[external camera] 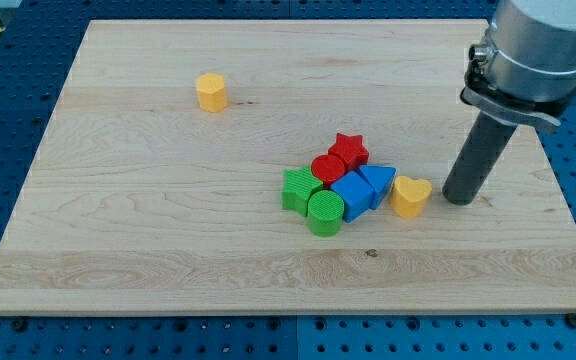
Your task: Move arm towards yellow hexagon
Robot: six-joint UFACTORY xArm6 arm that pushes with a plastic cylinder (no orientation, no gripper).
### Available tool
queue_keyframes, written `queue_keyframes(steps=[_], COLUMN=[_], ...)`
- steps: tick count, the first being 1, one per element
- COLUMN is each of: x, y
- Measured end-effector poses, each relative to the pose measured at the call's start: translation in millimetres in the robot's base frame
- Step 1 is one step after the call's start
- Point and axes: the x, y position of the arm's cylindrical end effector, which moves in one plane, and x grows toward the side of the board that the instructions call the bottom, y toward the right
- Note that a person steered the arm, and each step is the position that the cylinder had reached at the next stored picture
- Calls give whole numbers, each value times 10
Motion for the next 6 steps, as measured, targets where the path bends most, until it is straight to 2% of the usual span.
queue_keyframes(steps=[3,4,5,6], x=[0,-180,-709,-1250], y=[-376,-116,252,128])
